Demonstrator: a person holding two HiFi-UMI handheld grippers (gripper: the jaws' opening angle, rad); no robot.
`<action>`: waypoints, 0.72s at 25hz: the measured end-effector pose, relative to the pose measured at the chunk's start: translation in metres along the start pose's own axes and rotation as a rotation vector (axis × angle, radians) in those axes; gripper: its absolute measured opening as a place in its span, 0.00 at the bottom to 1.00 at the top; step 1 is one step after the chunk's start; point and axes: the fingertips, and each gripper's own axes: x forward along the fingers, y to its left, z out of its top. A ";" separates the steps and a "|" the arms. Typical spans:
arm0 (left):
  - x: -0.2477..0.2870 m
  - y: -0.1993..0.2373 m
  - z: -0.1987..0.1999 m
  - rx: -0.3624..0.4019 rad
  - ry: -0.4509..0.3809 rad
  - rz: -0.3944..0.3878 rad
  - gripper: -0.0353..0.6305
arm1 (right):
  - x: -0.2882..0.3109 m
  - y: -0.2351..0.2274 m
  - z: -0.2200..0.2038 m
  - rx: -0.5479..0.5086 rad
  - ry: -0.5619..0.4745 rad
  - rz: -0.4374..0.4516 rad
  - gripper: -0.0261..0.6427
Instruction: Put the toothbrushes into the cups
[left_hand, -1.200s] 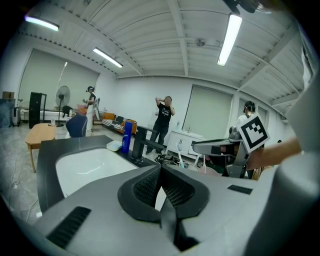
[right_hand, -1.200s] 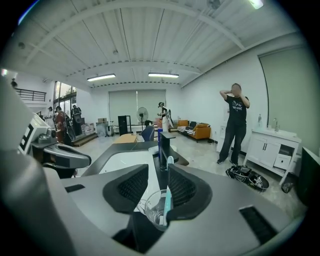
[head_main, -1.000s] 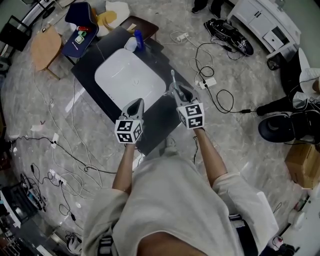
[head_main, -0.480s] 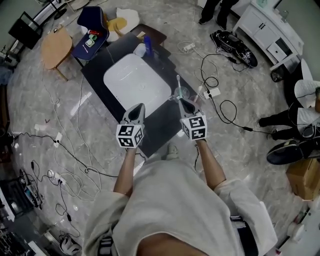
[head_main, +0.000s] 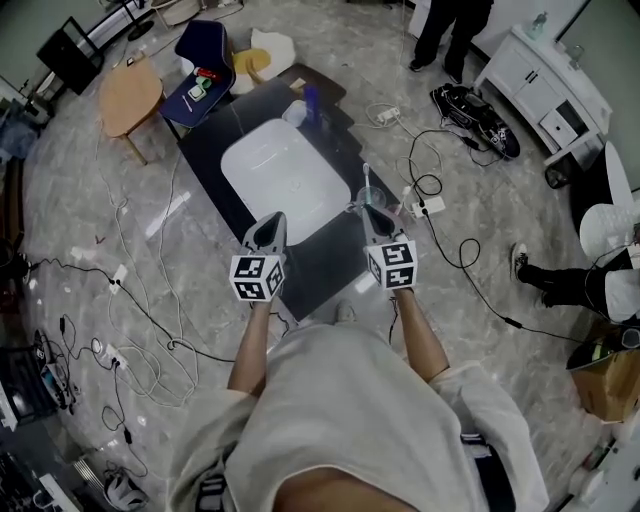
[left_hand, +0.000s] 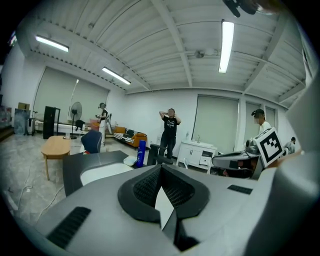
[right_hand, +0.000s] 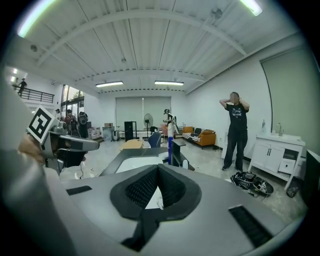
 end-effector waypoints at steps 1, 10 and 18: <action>-0.002 0.001 0.003 0.001 -0.007 0.004 0.09 | -0.001 -0.001 0.003 -0.004 -0.007 -0.003 0.06; -0.011 0.004 0.015 0.006 -0.041 0.028 0.09 | -0.010 -0.005 0.019 -0.011 -0.044 -0.022 0.06; -0.013 0.004 0.016 0.009 -0.046 0.033 0.09 | -0.016 -0.011 0.017 -0.009 -0.045 -0.030 0.06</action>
